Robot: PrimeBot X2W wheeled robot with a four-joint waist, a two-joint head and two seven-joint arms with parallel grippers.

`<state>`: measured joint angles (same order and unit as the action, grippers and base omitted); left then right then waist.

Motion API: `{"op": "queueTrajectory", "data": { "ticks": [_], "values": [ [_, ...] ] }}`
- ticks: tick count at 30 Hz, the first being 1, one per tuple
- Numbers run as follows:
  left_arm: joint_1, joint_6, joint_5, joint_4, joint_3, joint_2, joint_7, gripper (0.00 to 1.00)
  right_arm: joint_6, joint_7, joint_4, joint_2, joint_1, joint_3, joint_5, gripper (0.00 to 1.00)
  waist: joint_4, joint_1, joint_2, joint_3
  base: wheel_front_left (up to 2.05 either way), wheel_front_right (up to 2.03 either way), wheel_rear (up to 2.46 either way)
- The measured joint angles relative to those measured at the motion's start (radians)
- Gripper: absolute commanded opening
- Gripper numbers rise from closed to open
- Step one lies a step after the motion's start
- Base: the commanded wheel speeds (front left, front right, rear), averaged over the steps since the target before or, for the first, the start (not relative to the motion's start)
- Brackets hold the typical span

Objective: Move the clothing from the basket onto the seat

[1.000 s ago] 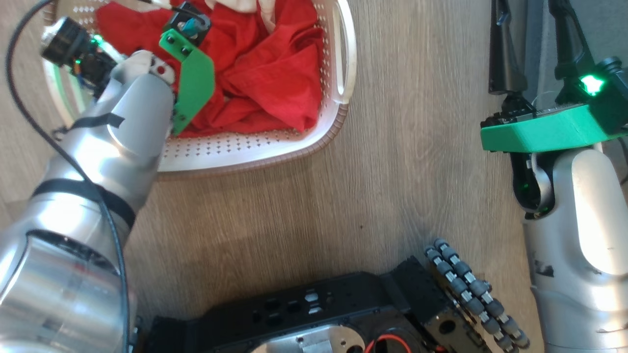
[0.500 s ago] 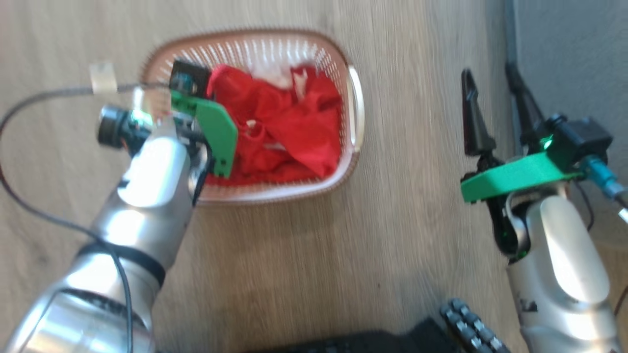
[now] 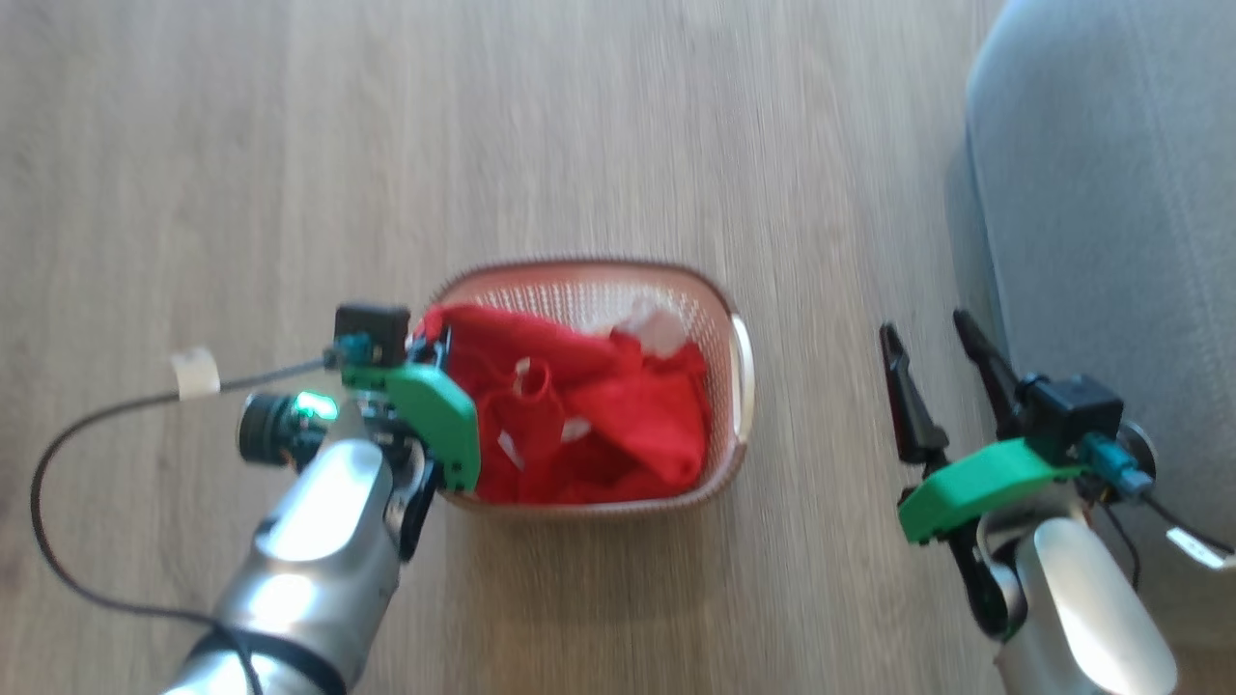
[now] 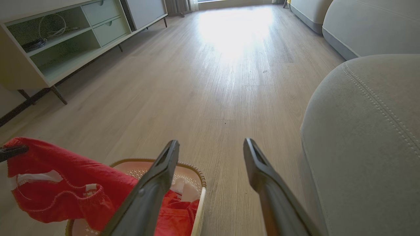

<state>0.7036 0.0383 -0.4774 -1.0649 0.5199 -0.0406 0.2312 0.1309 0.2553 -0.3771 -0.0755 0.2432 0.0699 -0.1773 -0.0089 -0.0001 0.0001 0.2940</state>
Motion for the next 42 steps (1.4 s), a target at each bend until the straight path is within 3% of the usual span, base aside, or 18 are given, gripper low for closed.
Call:
{"op": "queueTrajectory", "data": {
  "ticks": [9, 21, 42],
  "values": [
    [-0.171, 0.02, -0.026, 0.123, -0.031, -0.044, 0.009, 0.0, 0.0, 0.0, -0.022, -0.029, -0.089, 0.004, -0.009, 1.0, 0.034, 0.0, 0.0, -0.166, 0.0, 0.0, 0.0],
    [-0.302, 0.062, -0.051, 0.3, -0.064, -0.102, 0.016, 0.0, 0.0, 0.0, -0.04, -0.051, -0.151, 0.021, -0.008, 1.0, 0.044, 0.0, 0.0, -0.286, 0.0, 0.0, 0.0],
    [-0.386, 0.154, -0.072, 0.675, -0.097, -0.199, -0.073, 0.0, 0.0, 0.0, -0.042, -0.065, -0.162, 0.035, -0.009, 1.0, 0.046, 0.0, -0.0001, -0.309, 0.0, 0.0, 0.0]
  ]
}}
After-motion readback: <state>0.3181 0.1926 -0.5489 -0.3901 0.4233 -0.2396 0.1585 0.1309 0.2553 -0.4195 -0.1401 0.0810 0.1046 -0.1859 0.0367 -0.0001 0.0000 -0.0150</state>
